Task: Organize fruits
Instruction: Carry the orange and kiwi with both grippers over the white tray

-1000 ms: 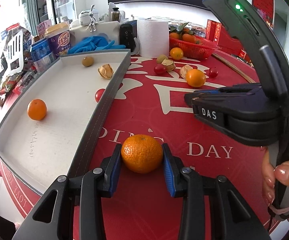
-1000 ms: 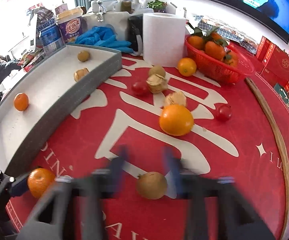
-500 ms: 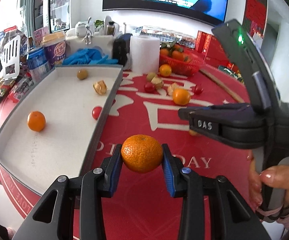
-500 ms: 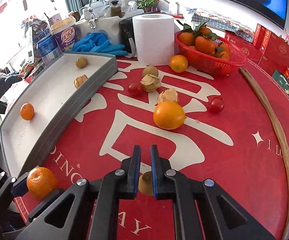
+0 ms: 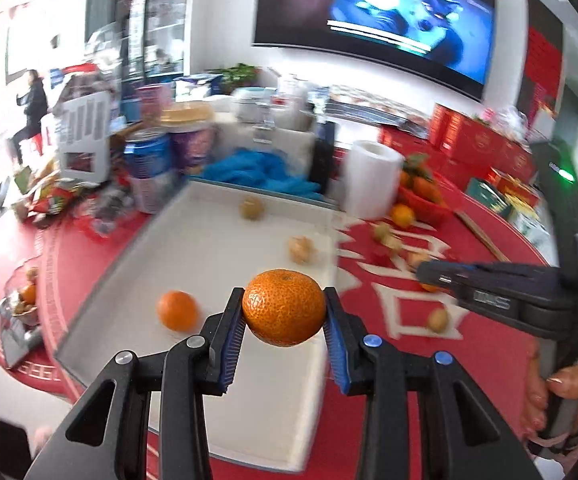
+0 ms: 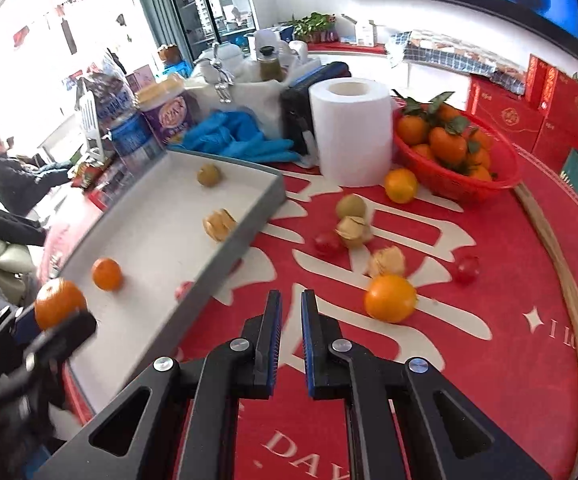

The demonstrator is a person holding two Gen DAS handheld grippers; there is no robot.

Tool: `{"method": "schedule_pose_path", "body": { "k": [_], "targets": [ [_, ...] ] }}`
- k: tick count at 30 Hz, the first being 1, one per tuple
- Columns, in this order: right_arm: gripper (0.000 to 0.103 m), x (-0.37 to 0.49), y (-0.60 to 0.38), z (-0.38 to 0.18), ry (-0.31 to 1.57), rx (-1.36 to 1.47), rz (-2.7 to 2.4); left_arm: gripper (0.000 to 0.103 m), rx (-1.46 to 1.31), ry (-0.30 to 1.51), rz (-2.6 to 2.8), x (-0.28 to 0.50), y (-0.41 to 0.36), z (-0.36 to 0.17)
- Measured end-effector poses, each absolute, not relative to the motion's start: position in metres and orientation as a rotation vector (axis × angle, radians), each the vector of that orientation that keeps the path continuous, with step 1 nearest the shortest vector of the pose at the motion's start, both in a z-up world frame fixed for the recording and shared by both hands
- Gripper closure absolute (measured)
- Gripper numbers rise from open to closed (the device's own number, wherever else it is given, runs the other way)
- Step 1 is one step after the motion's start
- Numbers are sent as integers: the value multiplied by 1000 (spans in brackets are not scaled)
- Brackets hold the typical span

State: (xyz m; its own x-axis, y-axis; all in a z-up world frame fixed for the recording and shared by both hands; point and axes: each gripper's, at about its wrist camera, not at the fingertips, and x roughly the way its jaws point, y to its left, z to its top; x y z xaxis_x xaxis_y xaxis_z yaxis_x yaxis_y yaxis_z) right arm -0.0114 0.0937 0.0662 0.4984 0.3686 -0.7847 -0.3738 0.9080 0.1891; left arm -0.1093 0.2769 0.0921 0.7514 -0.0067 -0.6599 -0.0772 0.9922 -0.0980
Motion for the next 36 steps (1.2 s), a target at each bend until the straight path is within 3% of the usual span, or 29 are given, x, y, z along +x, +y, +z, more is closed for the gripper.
{"method": "schedule_pose_path", "body": {
  "k": [16,17,18,19,20,22,27,28,29,36],
  "targets": [
    [88,-2,136,64,992,-101,507,62,-163,799,163,-84,337,58],
    [68,-6,130,60,991,-123,473,62,-160,800,160,-84,337,57],
    [28,-10,123,55,984,-142,438,62,-160,802,157,-83,337,55],
    [16,-18,113,49,963,-155,388,62,-162,804,155,-82,337,54],
    [14,-23,106,46,953,-163,355,62,-165,806,150,-81,337,54],
    [15,-32,91,34,967,-163,311,62,-166,808,143,-77,336,52],
    [56,-23,81,9,1042,-128,282,62,-169,822,123,-74,331,46],
    [60,-22,80,10,1017,-135,266,62,-165,821,126,-75,330,46],
    [72,-21,81,11,1017,-145,261,62,-164,820,126,-76,331,46],
    [74,-16,99,36,1015,-61,368,62,-170,823,140,-74,338,45]
  ]
}}
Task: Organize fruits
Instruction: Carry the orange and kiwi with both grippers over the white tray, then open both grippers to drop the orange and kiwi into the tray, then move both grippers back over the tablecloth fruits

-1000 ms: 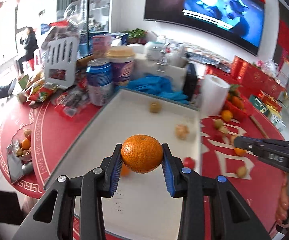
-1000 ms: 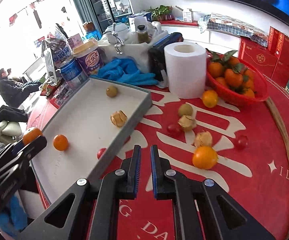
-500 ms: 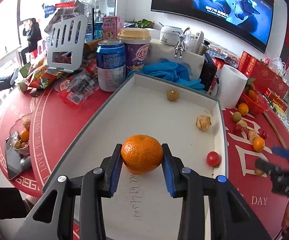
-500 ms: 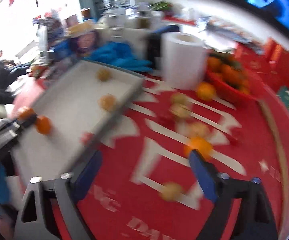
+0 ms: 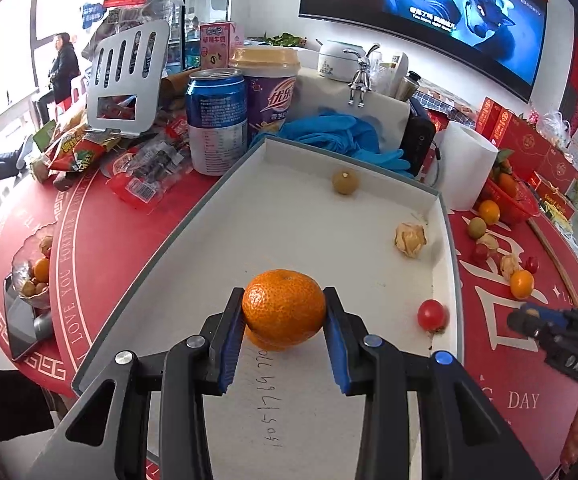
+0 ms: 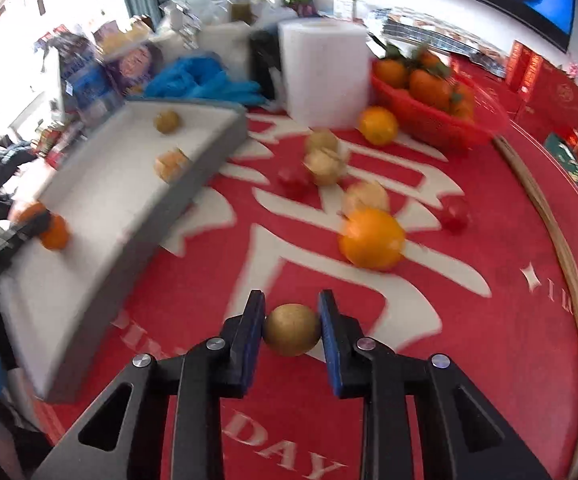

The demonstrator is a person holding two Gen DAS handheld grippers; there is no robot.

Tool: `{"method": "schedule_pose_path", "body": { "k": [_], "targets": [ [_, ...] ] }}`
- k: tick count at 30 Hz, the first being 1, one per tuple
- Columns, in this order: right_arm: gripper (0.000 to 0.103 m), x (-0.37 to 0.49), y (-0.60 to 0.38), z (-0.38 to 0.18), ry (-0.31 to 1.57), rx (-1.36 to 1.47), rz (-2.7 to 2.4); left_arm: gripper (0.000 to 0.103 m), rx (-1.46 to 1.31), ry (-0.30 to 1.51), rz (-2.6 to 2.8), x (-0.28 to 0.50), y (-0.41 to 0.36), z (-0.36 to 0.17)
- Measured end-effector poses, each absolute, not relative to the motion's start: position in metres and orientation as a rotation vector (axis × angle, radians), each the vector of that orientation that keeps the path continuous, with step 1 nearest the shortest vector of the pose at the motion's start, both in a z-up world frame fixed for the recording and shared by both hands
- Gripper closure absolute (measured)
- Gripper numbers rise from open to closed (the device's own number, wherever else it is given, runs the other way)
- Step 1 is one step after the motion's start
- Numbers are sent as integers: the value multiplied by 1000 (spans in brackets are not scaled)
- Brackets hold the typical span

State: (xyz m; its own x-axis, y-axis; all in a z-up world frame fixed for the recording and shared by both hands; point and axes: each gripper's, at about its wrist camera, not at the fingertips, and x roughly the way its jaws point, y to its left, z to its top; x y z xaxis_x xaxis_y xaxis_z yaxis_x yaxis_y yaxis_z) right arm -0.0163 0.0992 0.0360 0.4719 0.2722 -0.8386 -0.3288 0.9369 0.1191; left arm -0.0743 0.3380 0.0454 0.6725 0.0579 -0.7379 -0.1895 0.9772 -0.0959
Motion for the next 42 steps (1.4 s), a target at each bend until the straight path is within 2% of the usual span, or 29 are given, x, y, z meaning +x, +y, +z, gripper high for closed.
{"method": "schedule_pose_path", "body": {
  "k": [7,14,15,17,18,19,20,21,22,23,32,42],
  "targets": [
    [74,-9,159,63,979,-50,533,62,-155,826,155,-74,335,45],
    [74,-4,202,57,1000,-91,598,61,-131,828,164,-73,333,45],
    [74,-3,204,56,1004,-94,600,59,-123,826,167,-73,332,45],
    [74,0,208,55,1013,-101,601,44,-111,823,176,-72,330,45],
    [74,0,209,55,1014,-108,597,30,-110,817,181,-73,330,45],
    [73,1,208,56,1013,-114,591,22,-112,806,184,-74,329,47],
    [55,1,208,57,1011,-118,586,22,-112,798,187,-74,329,48],
    [19,0,206,59,1000,-114,580,21,-110,792,191,-75,329,49],
    [4,0,203,62,977,-104,573,21,-106,793,190,-74,328,49],
    [0,-2,199,67,949,-97,563,21,-101,797,189,-74,327,49],
    [0,8,164,64,987,-46,506,20,-69,823,187,-72,314,50],
    [0,17,80,44,1044,12,346,20,-18,823,133,-72,281,68]
  ]
}}
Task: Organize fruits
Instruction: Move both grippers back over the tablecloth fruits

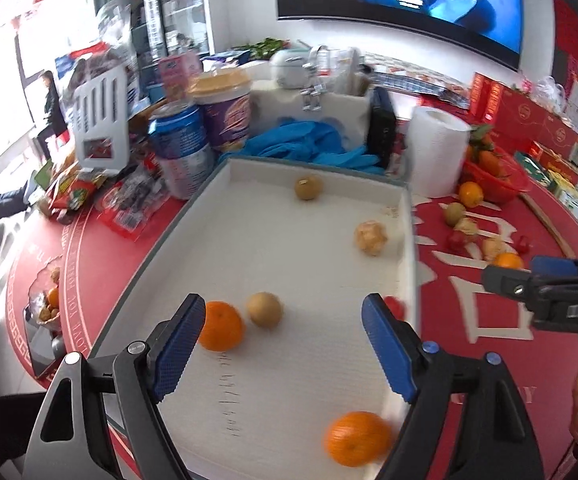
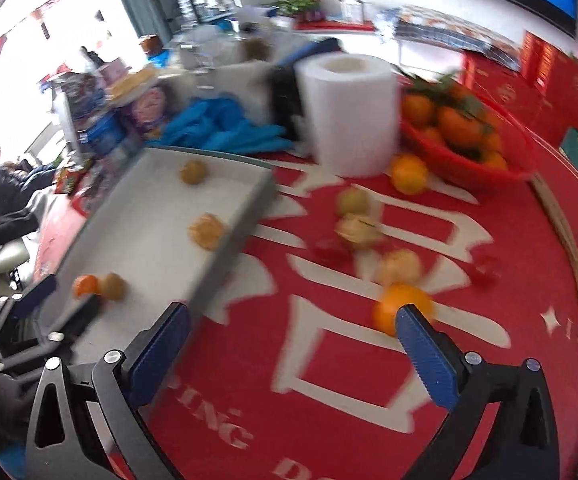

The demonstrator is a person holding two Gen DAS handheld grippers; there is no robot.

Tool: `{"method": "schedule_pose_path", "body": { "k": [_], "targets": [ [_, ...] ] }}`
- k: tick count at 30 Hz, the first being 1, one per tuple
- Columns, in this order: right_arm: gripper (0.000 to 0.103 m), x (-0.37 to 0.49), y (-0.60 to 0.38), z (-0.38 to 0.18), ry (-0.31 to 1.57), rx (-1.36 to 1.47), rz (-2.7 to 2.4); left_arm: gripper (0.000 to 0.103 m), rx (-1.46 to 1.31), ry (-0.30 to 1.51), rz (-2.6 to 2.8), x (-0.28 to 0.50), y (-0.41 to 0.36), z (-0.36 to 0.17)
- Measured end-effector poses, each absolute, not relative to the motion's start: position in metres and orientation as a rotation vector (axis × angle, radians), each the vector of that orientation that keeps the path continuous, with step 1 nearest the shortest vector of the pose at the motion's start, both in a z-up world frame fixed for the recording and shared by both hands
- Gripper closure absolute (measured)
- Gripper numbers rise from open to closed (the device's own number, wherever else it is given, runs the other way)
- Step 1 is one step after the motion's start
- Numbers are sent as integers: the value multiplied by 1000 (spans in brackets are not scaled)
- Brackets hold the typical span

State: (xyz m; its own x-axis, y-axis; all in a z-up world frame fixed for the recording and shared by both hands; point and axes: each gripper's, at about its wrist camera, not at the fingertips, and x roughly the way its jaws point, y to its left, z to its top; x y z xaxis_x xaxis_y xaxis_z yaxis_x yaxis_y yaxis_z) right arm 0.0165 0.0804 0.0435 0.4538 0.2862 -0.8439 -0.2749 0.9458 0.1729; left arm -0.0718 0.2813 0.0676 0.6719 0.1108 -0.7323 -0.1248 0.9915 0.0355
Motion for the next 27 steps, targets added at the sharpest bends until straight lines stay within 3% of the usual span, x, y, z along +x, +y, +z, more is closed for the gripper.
{"method": "schedule_pose_path", "body": {
  "k": [12,27],
  "targets": [
    [0,-1,-28,4,1098,-50,101,20,60,895,-119,-39,173,72],
    [0,-27,-46,1,991,-88,163,20,66,1033,-156,20,92,29]
  ]
}}
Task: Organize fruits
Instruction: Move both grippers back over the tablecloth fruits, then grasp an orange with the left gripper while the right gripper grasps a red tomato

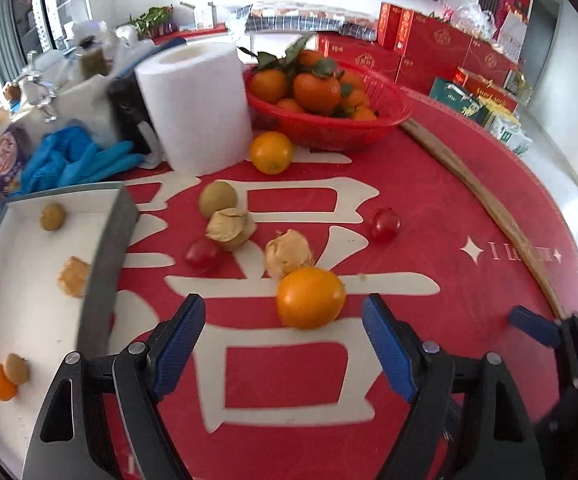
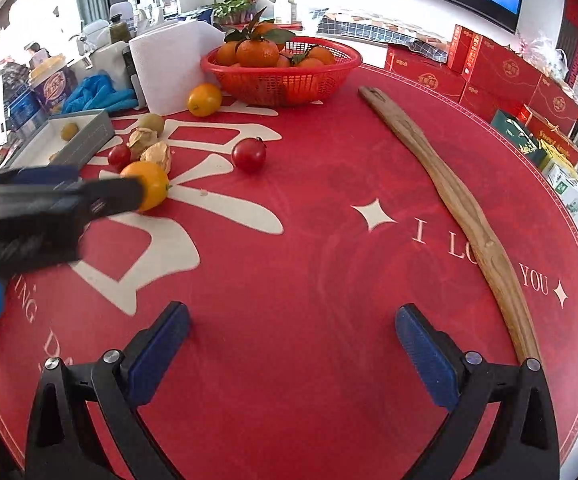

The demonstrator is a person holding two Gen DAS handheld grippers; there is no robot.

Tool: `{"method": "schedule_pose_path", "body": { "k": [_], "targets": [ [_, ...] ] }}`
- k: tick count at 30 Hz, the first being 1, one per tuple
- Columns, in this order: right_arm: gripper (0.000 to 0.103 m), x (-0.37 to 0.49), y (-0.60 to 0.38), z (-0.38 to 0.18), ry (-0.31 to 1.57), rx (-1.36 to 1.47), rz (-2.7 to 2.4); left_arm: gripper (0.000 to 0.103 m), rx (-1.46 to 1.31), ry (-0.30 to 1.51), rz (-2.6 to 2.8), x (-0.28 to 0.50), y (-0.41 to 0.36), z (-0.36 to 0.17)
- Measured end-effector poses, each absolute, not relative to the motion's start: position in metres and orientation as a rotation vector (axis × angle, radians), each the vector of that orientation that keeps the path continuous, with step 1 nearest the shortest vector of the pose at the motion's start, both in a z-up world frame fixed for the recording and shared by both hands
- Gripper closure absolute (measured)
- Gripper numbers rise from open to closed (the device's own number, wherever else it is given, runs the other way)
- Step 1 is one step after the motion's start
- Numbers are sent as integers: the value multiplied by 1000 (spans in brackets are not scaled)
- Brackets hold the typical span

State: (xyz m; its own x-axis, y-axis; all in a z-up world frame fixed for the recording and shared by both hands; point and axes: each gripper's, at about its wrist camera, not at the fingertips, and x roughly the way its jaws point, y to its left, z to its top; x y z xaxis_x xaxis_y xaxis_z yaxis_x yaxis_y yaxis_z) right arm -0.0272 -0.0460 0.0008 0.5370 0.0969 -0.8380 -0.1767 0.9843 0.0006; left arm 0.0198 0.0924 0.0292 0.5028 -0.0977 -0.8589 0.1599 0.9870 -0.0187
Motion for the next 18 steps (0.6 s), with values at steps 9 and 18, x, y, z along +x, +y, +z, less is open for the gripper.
{"method": "schedule_pose_path", "body": {
  "k": [9,18],
  "targets": [
    [0,-31,-49,0,972,-88,167,63,57,1046,-100,22,93,18],
    [0,24,-40,0,997,-68,128,63,33,967,-44,-35,140,14]
  ]
}}
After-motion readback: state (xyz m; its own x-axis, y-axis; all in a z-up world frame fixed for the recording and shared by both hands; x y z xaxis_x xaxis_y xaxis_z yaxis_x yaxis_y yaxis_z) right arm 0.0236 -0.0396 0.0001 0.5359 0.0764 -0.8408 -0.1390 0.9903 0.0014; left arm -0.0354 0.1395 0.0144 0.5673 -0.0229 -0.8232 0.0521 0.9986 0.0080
